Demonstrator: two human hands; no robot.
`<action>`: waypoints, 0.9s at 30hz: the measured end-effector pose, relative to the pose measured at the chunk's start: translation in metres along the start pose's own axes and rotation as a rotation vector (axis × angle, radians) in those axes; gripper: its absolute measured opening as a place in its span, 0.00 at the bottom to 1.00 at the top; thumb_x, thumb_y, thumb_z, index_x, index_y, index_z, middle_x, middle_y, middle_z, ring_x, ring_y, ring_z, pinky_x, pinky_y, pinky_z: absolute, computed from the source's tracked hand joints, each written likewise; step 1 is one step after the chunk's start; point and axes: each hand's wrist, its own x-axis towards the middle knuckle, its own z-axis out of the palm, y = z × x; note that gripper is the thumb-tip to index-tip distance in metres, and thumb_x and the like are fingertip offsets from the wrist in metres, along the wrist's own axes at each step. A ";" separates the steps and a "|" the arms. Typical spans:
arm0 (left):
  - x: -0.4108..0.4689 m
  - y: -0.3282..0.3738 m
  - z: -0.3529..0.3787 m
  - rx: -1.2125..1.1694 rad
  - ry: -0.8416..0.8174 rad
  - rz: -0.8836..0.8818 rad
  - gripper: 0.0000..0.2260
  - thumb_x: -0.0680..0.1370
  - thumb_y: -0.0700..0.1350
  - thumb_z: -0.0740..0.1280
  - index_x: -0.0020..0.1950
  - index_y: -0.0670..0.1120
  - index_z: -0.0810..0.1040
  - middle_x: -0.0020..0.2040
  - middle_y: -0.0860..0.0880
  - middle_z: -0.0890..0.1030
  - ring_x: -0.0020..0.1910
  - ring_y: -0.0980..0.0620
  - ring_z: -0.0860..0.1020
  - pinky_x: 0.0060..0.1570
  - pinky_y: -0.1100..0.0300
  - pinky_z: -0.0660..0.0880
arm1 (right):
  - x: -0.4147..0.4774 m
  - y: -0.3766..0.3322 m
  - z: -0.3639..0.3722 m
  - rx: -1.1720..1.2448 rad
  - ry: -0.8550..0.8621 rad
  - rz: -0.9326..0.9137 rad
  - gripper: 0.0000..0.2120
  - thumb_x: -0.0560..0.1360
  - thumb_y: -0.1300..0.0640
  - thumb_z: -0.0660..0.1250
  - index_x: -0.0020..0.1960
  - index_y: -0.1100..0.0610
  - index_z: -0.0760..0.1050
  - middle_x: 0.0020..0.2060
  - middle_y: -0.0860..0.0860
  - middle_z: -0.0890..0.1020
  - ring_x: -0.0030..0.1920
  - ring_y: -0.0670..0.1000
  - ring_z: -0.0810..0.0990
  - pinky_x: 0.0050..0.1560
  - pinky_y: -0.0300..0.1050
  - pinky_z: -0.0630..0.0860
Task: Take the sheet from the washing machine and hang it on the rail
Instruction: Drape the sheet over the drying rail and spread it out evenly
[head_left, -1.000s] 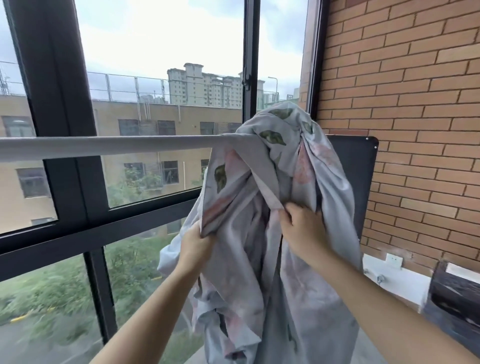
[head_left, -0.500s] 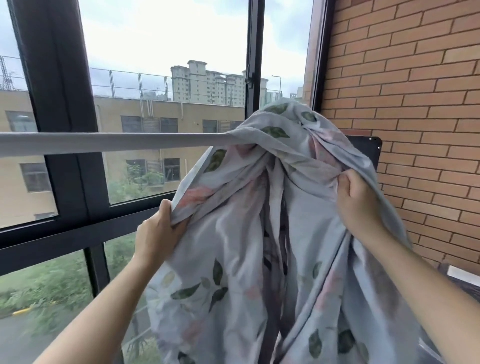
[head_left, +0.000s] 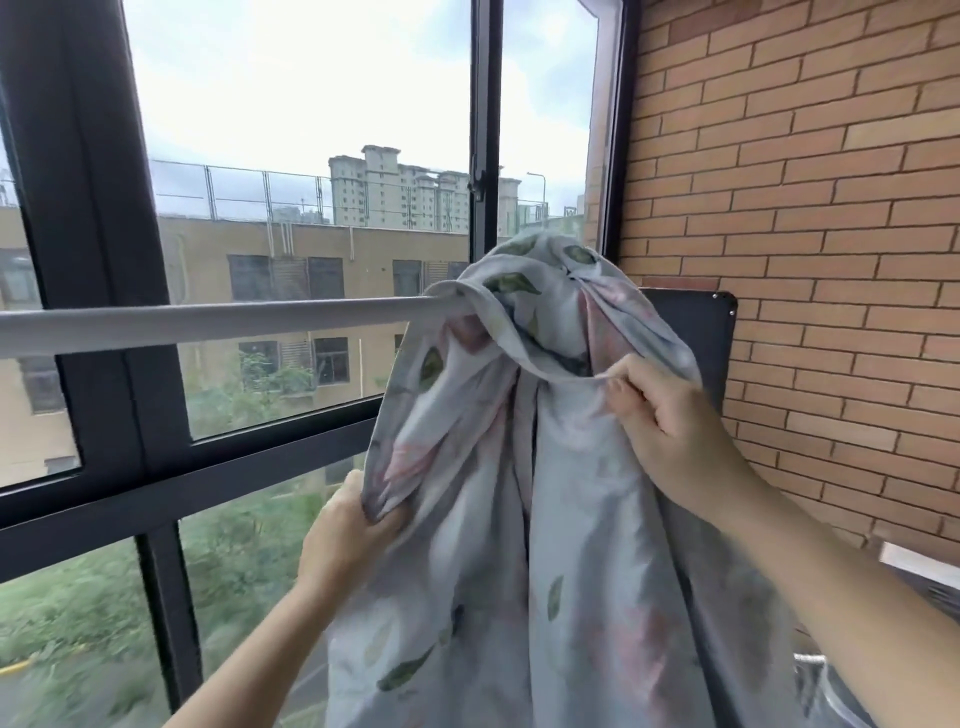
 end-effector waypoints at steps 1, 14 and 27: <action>-0.001 0.009 -0.004 -0.027 0.022 0.006 0.12 0.72 0.54 0.69 0.46 0.49 0.69 0.40 0.51 0.78 0.41 0.45 0.77 0.40 0.51 0.74 | 0.002 0.000 0.002 0.014 -0.059 -0.003 0.10 0.80 0.57 0.57 0.41 0.57 0.72 0.31 0.46 0.72 0.31 0.45 0.71 0.34 0.34 0.65; 0.005 0.103 -0.074 0.152 0.280 0.261 0.04 0.74 0.42 0.68 0.44 0.51 0.75 0.39 0.58 0.78 0.39 0.61 0.77 0.39 0.60 0.76 | 0.052 0.009 0.041 -0.019 -0.435 -0.322 0.07 0.77 0.51 0.64 0.42 0.52 0.74 0.39 0.40 0.75 0.40 0.41 0.73 0.48 0.39 0.66; 0.063 0.222 -0.080 0.724 0.352 0.411 0.09 0.75 0.50 0.64 0.54 0.52 0.77 0.53 0.54 0.78 0.50 0.54 0.77 0.52 0.57 0.72 | 0.168 0.047 0.029 -0.228 -0.251 -0.385 0.14 0.76 0.44 0.55 0.56 0.47 0.74 0.55 0.47 0.78 0.57 0.51 0.73 0.59 0.51 0.62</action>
